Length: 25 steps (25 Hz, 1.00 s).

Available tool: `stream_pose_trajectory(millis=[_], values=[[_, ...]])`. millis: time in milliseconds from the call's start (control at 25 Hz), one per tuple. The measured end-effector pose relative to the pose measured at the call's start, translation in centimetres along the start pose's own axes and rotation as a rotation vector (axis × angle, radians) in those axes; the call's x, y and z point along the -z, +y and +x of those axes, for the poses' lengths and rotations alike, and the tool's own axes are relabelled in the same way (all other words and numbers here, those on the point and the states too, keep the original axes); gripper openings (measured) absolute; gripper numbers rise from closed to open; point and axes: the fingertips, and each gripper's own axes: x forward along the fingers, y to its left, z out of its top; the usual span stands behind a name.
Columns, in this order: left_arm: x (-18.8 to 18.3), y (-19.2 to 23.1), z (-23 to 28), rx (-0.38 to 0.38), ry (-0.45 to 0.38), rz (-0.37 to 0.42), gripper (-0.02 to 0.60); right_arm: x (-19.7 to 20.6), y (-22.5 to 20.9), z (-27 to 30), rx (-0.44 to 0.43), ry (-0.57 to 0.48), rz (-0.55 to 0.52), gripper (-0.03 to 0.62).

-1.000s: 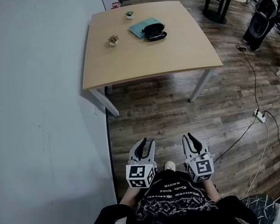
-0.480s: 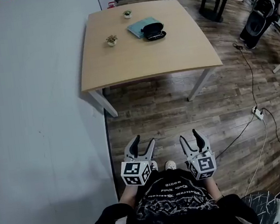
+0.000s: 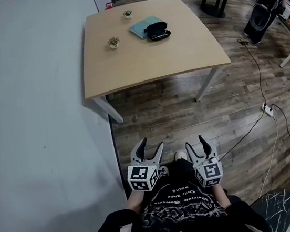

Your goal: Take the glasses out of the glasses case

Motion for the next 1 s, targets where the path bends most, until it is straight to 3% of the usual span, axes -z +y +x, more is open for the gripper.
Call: stream_pose_trajectory(millis=[400,520,640,760,1000], values=[[1.3,2.5,3.1,-0.031,0.029,-0.061,0.285,-0.2,-1.1,5.4,-0.067,0.006,-0.027,0.258],[1.1,2.4,4.3,-0.004,0.041,-0.064,0.285,-0.6,-1.4,7.5,-0.101,0.006,-0.037,0.258],[-0.3,2.6,6.6,0.023,0.017,-0.078,0.285,-1.5,-2.6,10.5,-0.129,0.005,-0.046,0.258],[-1.8,3.3,9.1,-0.004,0.003,-0.081,0.285,-2.6,-4.2,13.2,-0.16,0.01,-0.048,0.257],[-5.7,3.9,13.9,-0.05,-0.039,-0.006,0.285,-4.8,-7.5,18.1,-0.2,0.014,-0.075,0.258]])
